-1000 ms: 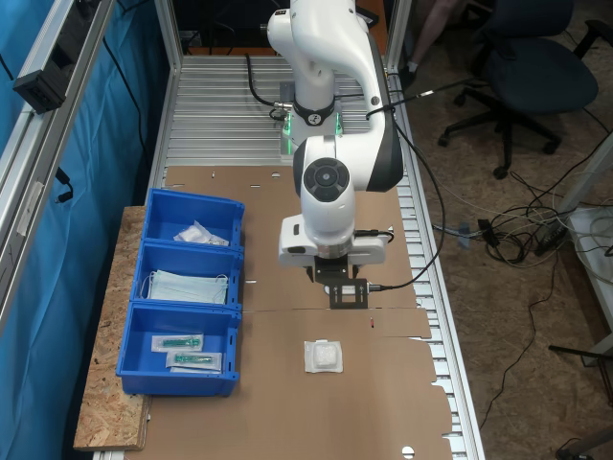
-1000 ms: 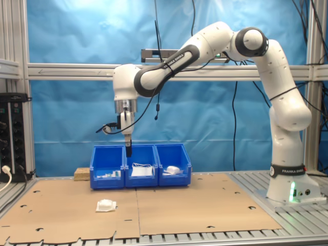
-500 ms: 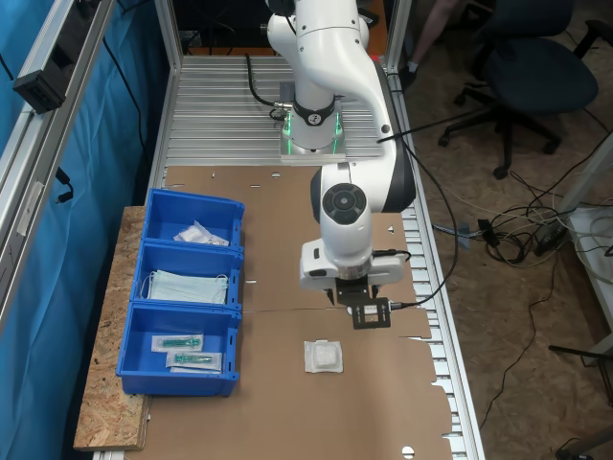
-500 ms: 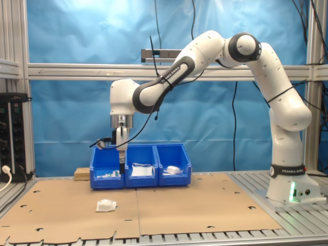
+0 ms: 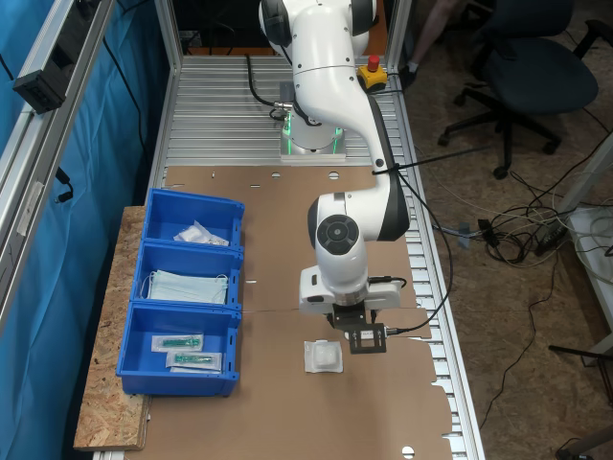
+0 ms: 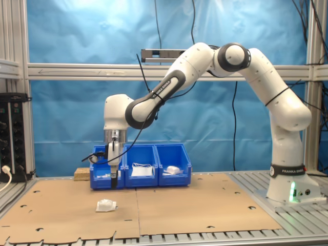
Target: Pick and place sorting task of medical equipment.
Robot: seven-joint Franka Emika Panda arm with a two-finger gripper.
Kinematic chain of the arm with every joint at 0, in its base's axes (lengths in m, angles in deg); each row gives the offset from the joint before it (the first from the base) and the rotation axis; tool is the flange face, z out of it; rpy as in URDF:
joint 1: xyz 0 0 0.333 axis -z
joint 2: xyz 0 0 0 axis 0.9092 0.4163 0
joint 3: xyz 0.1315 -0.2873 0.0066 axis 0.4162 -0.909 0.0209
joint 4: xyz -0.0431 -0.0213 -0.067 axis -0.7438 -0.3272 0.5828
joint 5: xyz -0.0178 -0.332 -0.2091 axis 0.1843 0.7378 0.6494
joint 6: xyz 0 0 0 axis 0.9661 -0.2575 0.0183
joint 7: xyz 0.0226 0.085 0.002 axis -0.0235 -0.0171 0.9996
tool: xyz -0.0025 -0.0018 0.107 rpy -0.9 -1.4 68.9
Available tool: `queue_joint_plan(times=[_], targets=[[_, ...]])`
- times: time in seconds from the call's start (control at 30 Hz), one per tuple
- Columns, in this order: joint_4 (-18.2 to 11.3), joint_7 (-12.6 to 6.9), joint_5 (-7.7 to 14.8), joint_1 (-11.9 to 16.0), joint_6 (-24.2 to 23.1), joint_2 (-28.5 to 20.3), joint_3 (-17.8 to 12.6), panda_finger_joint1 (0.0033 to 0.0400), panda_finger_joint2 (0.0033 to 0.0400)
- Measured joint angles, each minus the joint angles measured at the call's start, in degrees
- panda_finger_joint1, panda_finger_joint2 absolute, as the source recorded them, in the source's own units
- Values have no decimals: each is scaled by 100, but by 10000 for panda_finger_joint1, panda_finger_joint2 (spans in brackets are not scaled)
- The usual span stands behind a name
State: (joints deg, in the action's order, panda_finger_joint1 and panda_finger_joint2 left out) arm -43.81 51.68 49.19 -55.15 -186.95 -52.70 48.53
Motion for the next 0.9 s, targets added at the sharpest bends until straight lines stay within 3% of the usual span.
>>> queue_joint_plan(times=[0.9], targets=[[604,0,0,84,-321,750,-321,400,400]])
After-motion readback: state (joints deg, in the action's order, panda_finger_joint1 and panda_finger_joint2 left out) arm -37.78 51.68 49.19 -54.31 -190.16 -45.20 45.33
